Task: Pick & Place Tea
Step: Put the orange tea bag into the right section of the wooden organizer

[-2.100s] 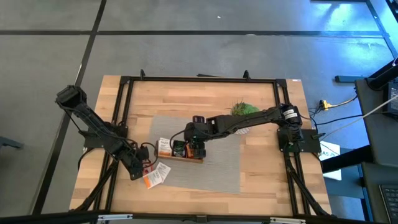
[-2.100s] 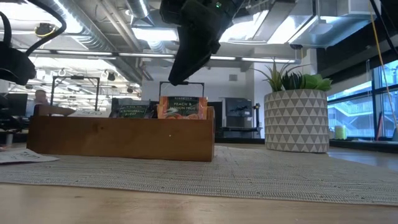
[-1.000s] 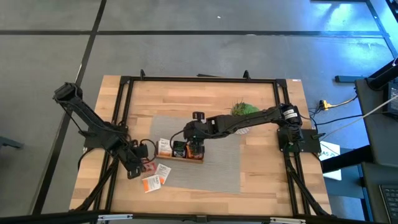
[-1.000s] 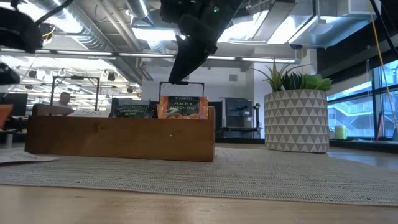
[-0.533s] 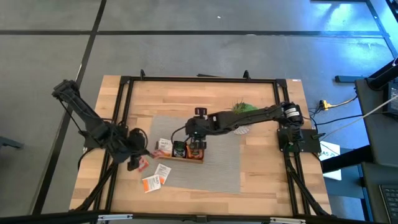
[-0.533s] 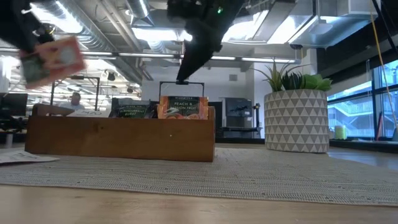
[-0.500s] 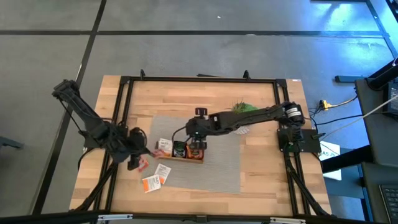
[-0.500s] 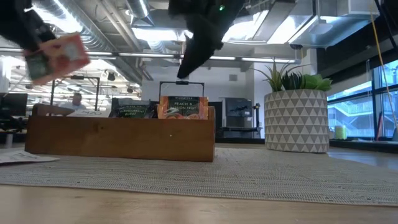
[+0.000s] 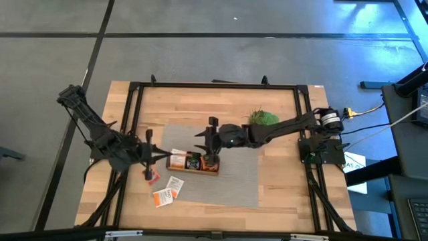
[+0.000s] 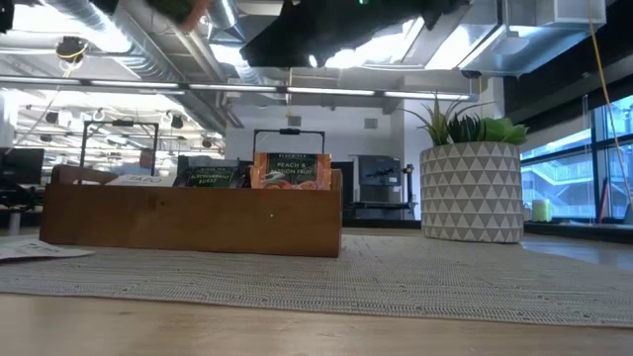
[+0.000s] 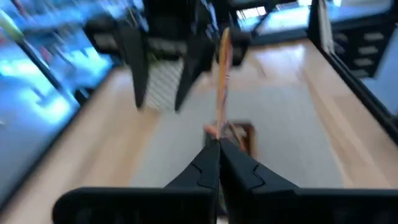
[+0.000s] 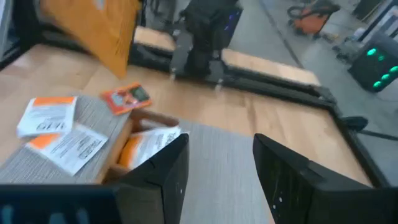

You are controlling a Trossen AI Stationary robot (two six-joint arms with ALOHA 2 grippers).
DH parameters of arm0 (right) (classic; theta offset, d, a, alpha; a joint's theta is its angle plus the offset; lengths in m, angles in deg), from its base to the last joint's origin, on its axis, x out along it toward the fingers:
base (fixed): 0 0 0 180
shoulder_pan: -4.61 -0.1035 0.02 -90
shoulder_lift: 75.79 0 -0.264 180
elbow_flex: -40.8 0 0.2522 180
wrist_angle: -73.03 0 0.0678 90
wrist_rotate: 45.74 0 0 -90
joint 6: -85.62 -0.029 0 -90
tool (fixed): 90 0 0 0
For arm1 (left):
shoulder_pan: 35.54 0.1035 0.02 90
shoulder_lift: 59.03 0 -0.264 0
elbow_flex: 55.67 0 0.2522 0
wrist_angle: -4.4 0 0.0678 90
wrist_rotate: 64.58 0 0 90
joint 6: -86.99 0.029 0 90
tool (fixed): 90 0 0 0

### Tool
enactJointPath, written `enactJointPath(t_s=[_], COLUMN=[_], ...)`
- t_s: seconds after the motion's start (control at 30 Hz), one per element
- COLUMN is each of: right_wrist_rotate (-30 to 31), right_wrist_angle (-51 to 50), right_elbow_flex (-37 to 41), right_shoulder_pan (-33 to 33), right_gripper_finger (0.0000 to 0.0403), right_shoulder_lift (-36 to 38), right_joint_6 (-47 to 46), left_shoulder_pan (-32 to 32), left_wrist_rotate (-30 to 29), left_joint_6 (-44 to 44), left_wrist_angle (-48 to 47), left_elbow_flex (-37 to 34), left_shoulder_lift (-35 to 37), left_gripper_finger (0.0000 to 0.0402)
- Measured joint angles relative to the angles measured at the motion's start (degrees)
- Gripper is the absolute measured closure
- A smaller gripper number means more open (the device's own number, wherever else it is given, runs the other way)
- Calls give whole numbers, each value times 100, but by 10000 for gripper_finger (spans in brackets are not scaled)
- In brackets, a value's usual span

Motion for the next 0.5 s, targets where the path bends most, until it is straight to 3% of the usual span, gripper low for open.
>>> enactJointPath(t_s=[0.17, 0.23, 0.4, 0.5], right_wrist_rotate=[-24, -423, -1682, -2011], right_wrist_angle=[752, 1617, 4134, 5258], right_elbow_flex=[396, 623, 1387, 1619], right_shoulder_pan=[8, 2, 2, -13], right_gripper_finger=[223, 223, 223, 223], right_shoulder_lift=[0, -4, -49, -89], right_joint_6=[32, 140, 320, 421], left_shoulder_pan=[69, 165, 530, 777], left_wrist_rotate=[-564, -556, -363, 342], left_joint_6=[1060, 1383, 2295, 2727], left_wrist_angle=[854, 1242, 2802, 3644], left_elbow_flex=[0, -9, -376, -522], left_shoulder_lift=[0, 0, 5, 7], left_gripper_finger=[399, 400, 399, 400])
